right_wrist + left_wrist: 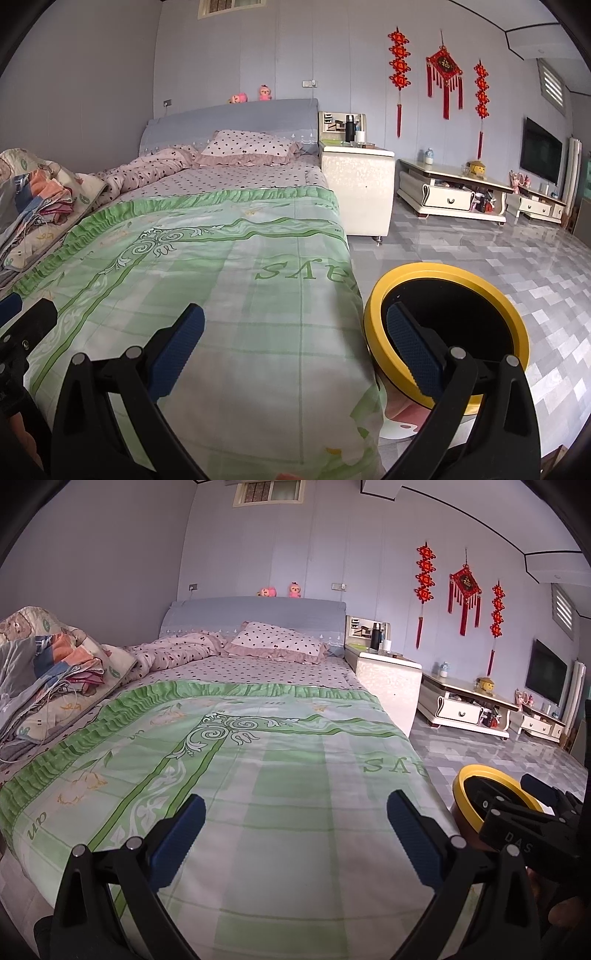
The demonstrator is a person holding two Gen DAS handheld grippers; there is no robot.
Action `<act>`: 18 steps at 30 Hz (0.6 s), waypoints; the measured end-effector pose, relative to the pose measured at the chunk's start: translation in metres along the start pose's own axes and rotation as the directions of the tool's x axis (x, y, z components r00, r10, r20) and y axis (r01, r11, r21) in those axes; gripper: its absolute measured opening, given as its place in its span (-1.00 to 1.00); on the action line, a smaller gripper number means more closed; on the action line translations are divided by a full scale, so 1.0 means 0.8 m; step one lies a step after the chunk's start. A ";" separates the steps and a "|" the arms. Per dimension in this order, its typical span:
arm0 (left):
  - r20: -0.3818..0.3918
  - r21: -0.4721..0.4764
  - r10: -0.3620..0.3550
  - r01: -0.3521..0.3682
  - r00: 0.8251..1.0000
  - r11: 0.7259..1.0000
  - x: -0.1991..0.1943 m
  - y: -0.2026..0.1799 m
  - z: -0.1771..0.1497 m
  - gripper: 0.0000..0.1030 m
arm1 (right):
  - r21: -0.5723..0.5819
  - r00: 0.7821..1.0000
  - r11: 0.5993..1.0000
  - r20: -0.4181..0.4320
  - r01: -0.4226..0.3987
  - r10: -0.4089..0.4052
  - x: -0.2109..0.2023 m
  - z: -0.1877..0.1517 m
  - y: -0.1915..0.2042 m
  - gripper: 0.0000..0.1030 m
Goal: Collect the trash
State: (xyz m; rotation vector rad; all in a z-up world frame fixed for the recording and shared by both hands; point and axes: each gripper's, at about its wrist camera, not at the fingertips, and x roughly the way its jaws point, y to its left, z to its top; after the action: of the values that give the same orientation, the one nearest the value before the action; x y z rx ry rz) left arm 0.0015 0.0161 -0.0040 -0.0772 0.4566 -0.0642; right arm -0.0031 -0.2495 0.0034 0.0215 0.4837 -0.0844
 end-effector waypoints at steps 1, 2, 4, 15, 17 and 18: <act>0.001 0.000 0.001 -0.001 1.000 1.000 0.000 0.000 0.000 0.84 | 0.000 1.000 1.000 0.000 0.000 0.000 0.000 0.000 0.000 0.84; -0.001 0.000 -0.001 0.001 1.000 1.000 0.000 0.000 0.000 0.84 | 0.000 1.000 1.000 0.000 0.000 0.000 0.000 0.000 0.000 0.84; -0.001 -0.001 -0.002 0.002 1.000 1.000 0.000 0.000 -0.001 0.84 | 0.000 1.000 1.000 0.000 -0.001 0.001 0.000 0.000 0.000 0.84; -0.004 -0.002 -0.003 0.003 1.000 1.000 0.001 -0.001 -0.002 0.84 | 0.010 1.000 1.000 -0.006 0.000 0.000 0.002 0.000 -0.001 0.84; -0.004 -0.001 -0.004 0.004 1.000 1.000 0.001 -0.001 -0.002 0.84 | 0.011 1.000 1.000 -0.007 0.001 -0.001 0.002 0.001 -0.001 0.84; -0.005 -0.001 -0.004 0.004 1.000 1.000 0.001 -0.001 -0.002 0.84 | 0.012 1.000 1.000 -0.007 0.001 -0.001 0.002 0.001 0.000 0.84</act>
State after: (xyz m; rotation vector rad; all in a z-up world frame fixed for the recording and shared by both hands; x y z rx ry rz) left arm 0.0015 0.0152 -0.0059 -0.0793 0.4614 -0.0676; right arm -0.0017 -0.2500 0.0032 0.0336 0.4907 -0.0880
